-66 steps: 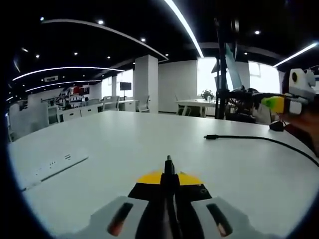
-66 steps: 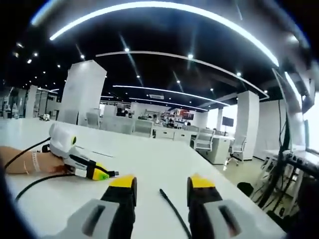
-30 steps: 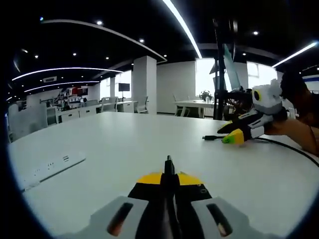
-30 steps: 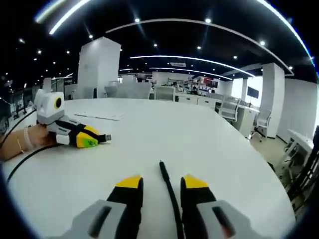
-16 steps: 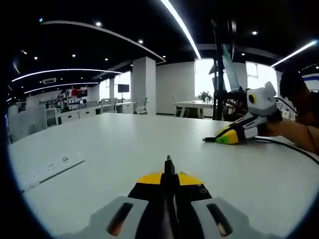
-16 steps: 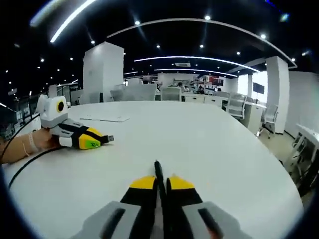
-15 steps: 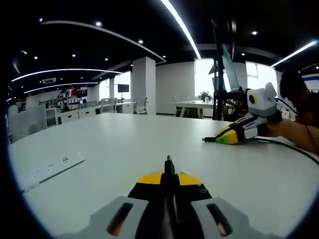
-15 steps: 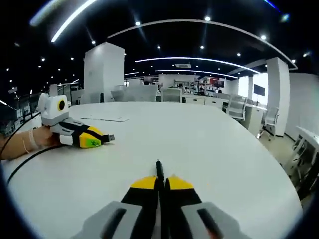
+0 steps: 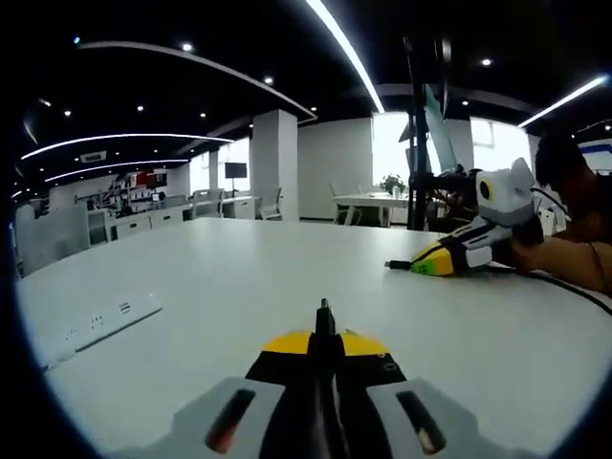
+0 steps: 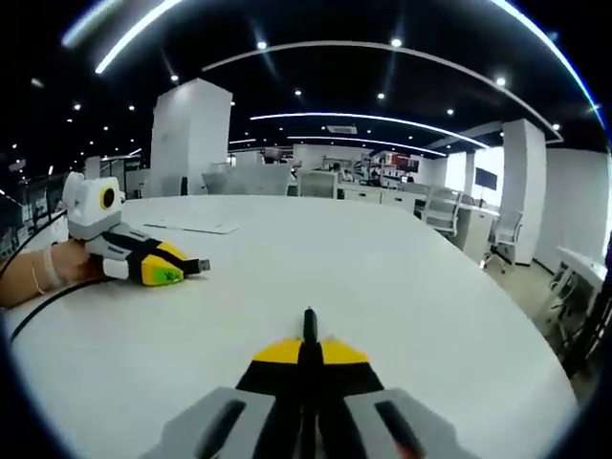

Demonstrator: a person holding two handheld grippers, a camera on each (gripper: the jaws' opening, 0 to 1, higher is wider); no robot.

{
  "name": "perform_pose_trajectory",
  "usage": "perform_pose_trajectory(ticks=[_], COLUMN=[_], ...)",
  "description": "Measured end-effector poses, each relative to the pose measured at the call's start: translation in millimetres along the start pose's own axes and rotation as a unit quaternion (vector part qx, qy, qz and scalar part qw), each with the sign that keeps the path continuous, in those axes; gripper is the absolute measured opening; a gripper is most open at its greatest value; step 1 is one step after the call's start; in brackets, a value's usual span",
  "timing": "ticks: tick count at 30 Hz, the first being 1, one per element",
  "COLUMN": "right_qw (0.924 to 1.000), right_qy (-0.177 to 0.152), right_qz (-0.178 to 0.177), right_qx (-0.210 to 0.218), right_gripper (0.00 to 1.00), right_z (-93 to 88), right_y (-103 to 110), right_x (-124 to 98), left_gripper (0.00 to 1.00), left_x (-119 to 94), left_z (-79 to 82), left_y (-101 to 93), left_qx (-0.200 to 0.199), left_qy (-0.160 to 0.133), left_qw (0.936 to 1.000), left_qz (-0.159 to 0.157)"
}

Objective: Find the charging cable on the desk, coil it up and secure with Velcro.

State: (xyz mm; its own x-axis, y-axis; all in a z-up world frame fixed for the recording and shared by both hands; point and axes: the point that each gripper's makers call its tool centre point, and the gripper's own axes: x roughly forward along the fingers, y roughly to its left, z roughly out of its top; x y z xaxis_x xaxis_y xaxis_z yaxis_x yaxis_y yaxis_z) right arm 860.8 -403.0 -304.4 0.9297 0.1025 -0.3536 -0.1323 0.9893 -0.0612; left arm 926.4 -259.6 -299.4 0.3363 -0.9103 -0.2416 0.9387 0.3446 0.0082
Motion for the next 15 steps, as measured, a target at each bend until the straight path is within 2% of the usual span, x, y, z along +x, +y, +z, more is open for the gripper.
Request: perform_pose_trajectory(ticks=[3, 6, 10, 12, 15], right_qw=[1.0, 0.9992, 0.9987, 0.9986, 0.998], right_qy=[-0.006, -0.034, -0.047, -0.051, -0.062], right_qz=[-0.001, -0.002, -0.001, 0.002, 0.005], right_qx=[0.005, 0.021, 0.018, 0.014, 0.011], right_gripper=[0.06, 0.06, 0.05, 0.05, 0.05], right_z=[5.1, 18.9, 26.1, 29.2, 38.0], right_y=[0, 3, 13, 17, 26], right_x=[-1, -7, -14, -15, -17], left_gripper=[0.09, 0.09, 0.09, 0.09, 0.09], left_x=[1, 1, -5, -9, -22], left_z=[0.4, 0.0, -1.5, -1.8, 5.6], left_y=[1.9, 5.8, 9.2, 9.2, 5.2], left_qx=[0.007, 0.001, 0.003, -0.013, -0.05], left_qy=[0.003, 0.008, 0.013, 0.012, -0.014], left_qw=[1.0, 1.0, 0.9999, 0.9998, 0.9986], left_qz=[0.001, 0.004, 0.009, 0.01, 0.008])
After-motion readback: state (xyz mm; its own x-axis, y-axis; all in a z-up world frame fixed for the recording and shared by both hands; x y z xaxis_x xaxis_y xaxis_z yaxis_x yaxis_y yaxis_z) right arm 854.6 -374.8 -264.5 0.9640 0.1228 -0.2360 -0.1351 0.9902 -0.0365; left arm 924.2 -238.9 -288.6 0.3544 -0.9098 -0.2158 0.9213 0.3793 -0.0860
